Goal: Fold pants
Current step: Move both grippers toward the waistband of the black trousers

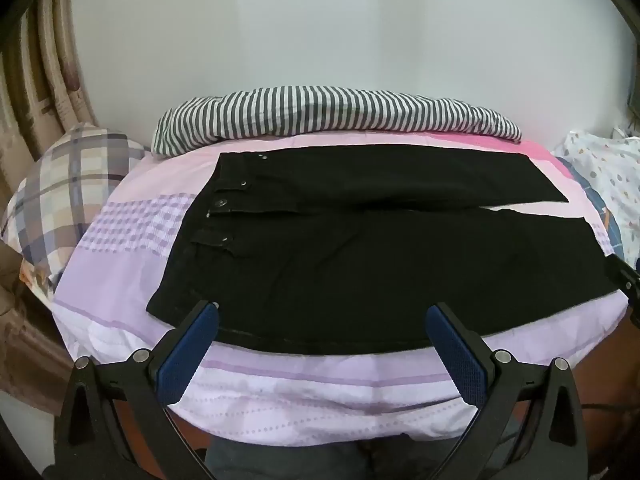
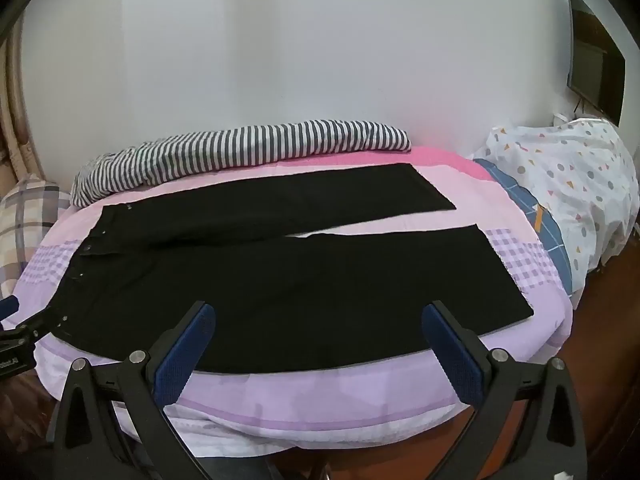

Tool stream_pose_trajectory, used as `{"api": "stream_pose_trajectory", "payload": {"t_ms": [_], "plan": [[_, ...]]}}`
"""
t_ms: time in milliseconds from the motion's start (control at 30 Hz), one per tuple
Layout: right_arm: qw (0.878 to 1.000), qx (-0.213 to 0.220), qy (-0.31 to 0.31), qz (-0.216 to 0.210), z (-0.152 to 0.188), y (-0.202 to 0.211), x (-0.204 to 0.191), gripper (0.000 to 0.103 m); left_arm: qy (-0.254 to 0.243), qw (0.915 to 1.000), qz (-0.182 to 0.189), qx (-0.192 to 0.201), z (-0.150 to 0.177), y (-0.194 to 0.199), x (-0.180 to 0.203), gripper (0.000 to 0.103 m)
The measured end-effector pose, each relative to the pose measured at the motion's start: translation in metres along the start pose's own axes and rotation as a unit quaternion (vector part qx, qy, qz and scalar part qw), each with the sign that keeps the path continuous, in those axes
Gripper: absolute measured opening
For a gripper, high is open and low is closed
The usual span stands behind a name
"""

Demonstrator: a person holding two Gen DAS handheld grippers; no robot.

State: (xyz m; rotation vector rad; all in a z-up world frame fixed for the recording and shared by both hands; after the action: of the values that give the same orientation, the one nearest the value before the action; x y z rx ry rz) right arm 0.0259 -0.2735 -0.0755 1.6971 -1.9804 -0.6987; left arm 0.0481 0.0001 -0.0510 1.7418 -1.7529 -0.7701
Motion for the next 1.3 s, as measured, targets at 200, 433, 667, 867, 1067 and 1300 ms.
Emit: {"api": "stream_pose_trajectory", "payload": {"t_ms": [200, 433, 667, 867, 1067, 1300], "plan": [[1.000, -0.001, 0.004, -0.008, -0.006, 0.003, -0.009, 0.103, 0.018, 0.9997, 0.014, -0.012, 0.004, 0.001, -0.001, 0.103], [1.000, 0.004, 0.004, -0.019, 0.001, 0.002, -0.016, 0.103, 0.016, 0.9998, 0.005, -0.006, 0.003, 0.003, -0.003, 0.103], [1.000, 0.020, 0.000, -0.021, -0.003, 0.007, -0.016, 0.103, 0.027, 0.9996, 0.004, 0.003, 0.000, 0.009, -0.007, 0.103], [0.999, 0.030, 0.005, -0.021, -0.002, 0.009, -0.015, 0.103, 0.025, 0.9996, 0.001, 0.013, 0.000, 0.013, -0.006, 0.103], [0.999, 0.029, 0.008, -0.031, 0.001, 0.009, -0.019, 0.103, 0.027, 0.9995, 0.003, 0.016, 0.001, 0.014, -0.008, 0.103], [0.999, 0.035, 0.016, -0.036, 0.003, 0.008, -0.025, 0.103, 0.036, 0.9992, 0.003, 0.015, 0.003, 0.013, -0.010, 0.103]]}}
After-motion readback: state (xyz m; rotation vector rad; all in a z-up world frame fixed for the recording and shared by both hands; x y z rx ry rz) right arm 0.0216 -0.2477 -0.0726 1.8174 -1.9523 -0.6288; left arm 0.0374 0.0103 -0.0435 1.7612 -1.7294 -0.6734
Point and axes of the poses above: each gripper's, at about its wrist camera, not at the fingertips, and y roughly against the way its jaws point, x to its right, z to its underside, the point moved 7 cm from there along -y, roughly the way its jaws point, and after that the axes turned 4 degrees about y, right-handed, at the moved point
